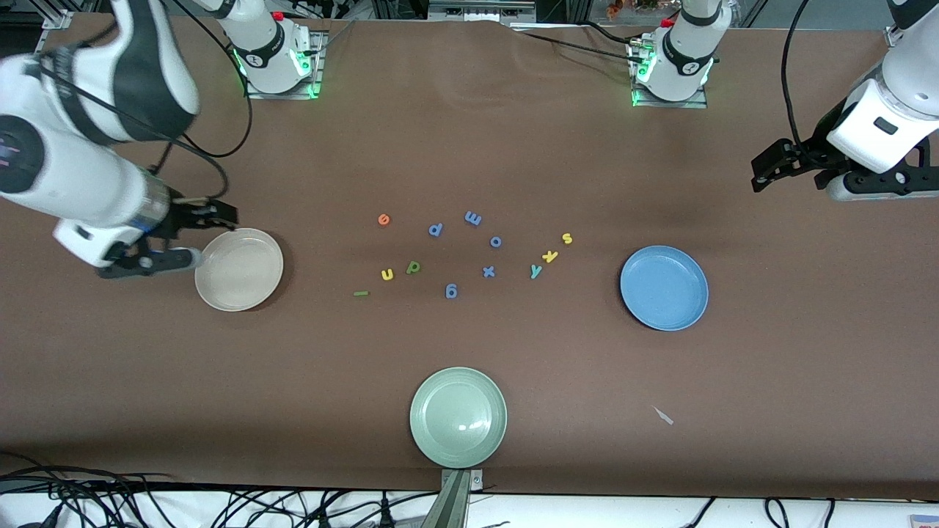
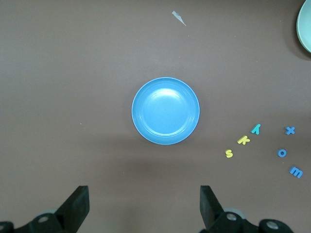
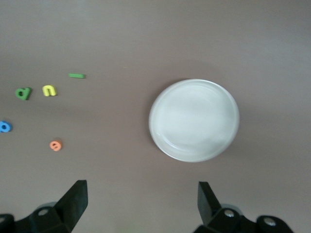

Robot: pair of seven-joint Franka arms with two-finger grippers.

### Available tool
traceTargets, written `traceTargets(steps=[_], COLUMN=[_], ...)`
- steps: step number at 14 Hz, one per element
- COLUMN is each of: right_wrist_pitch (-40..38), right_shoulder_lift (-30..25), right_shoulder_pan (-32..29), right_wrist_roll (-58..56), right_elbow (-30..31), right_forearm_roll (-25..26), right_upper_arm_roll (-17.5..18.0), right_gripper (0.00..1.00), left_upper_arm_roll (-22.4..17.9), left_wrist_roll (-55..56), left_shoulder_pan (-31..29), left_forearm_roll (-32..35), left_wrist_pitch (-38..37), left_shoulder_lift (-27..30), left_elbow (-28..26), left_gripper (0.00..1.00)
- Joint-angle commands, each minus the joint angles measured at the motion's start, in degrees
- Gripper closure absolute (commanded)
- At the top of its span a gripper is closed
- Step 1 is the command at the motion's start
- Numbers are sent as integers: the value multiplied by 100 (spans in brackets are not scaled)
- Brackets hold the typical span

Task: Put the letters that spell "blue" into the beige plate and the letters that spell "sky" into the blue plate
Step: 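Move both grippers down toward the yellow n and the yellow k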

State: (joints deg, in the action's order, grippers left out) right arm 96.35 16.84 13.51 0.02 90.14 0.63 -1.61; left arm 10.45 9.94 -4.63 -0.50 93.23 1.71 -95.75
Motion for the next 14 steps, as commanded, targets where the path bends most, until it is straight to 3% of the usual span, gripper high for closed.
traceTargets(steps=[1,4,8,14], right_wrist_pitch=[400,813,1586,3748], right_shoulder_lift=[380,740,1093,1251], right_shoulder_pan=[248,494,968,1540], right_wrist_roll=[6,321,1357,2597], right_elbow=[-6,20,152,1373], right_forearm_roll=[-142,-169,-169,-169], right_upper_arm_roll=[-24,-24,-24,-24], right_gripper=[0,0,0,0], left_upper_arm_roll=[36,27,280,510], left_wrist_roll=[-89,-98,-36,-114], left_shoulder_pan=[-38,-21,155,980], left_forearm_roll=[147,85,85,68], left_wrist_pitch=[-147,-147,-113,-33], left_shoulder_lift=[-39,-178,-1100,-2410], left_elbow=[144,144,144,478], left_gripper=[0,0,0,0])
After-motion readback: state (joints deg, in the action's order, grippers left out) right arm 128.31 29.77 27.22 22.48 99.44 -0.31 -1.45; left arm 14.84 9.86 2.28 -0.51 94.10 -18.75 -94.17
